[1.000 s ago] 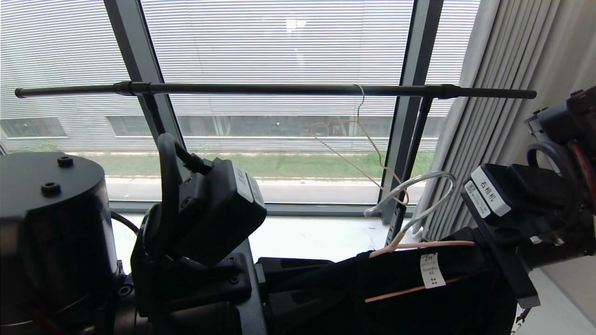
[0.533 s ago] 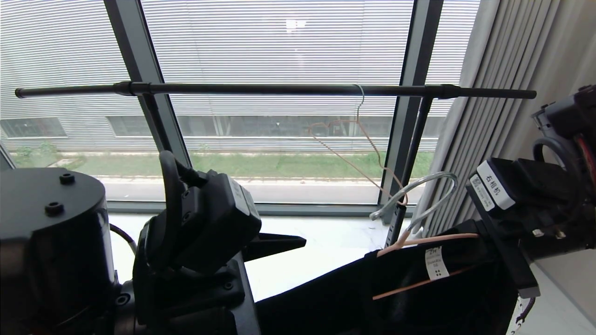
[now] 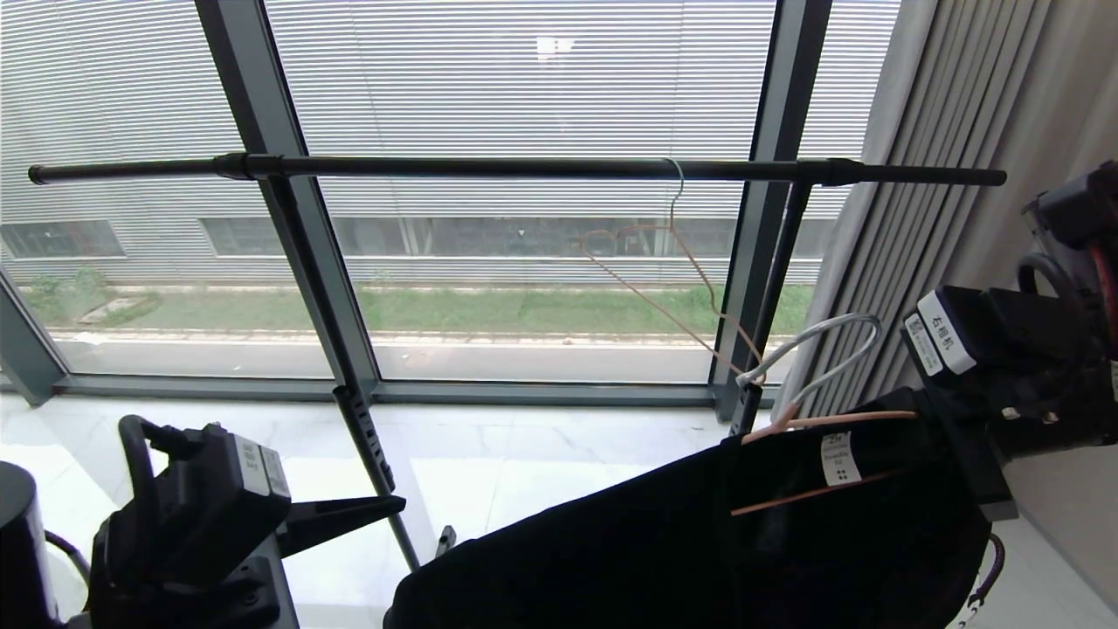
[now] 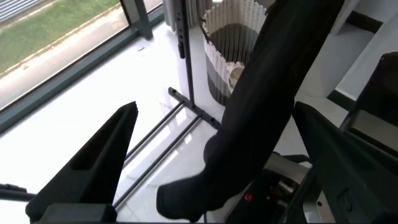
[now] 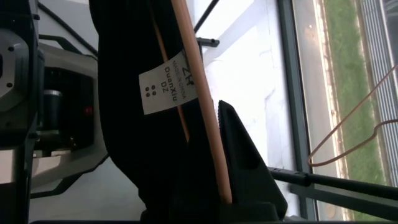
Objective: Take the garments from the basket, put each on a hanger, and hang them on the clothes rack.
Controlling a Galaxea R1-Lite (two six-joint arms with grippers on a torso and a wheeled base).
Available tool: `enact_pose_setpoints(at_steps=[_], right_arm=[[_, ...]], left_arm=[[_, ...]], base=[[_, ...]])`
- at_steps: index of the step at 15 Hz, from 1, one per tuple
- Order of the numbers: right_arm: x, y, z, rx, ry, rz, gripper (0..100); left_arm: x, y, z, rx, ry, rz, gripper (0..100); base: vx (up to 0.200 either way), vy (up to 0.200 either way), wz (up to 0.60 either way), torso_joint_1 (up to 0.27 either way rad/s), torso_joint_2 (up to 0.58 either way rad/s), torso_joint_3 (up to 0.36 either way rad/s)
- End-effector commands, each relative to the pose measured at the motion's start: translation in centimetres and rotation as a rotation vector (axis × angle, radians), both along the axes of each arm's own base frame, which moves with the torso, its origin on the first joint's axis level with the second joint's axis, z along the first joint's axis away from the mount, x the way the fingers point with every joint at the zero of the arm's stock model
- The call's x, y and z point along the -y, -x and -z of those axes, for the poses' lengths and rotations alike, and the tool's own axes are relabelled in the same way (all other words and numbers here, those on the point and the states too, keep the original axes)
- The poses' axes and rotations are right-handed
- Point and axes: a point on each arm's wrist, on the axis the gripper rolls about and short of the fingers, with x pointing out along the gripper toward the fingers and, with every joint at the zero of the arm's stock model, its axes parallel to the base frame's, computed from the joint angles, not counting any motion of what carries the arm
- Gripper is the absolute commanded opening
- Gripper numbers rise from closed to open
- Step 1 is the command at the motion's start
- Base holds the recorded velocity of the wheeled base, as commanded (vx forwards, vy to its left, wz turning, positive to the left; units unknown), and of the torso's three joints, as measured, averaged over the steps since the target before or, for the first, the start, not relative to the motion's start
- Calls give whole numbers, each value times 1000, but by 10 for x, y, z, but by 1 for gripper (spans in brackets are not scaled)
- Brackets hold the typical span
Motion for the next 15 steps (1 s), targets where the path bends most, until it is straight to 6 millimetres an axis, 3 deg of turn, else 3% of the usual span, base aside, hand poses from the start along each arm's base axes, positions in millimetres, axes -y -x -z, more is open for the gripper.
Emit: enact_pose_setpoints(at_steps=[1,10,11,15], right_arm=[[1,-2,0,-3,0,8,0],[-12,20,-16,-58,-78,-29,0],[-12,20,-17,-57,-79,-29,0],[-10,19,-17,-56,-77,-16,0]], left_arm=[[-15,13,11,2,1,-31,100],[-11,-7,27,-64,-45,-95,100],[-14,-6,29,-65,-45,-108,0],[-18,-8,29,-62,-44,-148,0]], base=[[0,0,0,0,0,0],[0,0,0,0,0,0],[0,0,0,0,0,0],[0,0,0,0,0,0]])
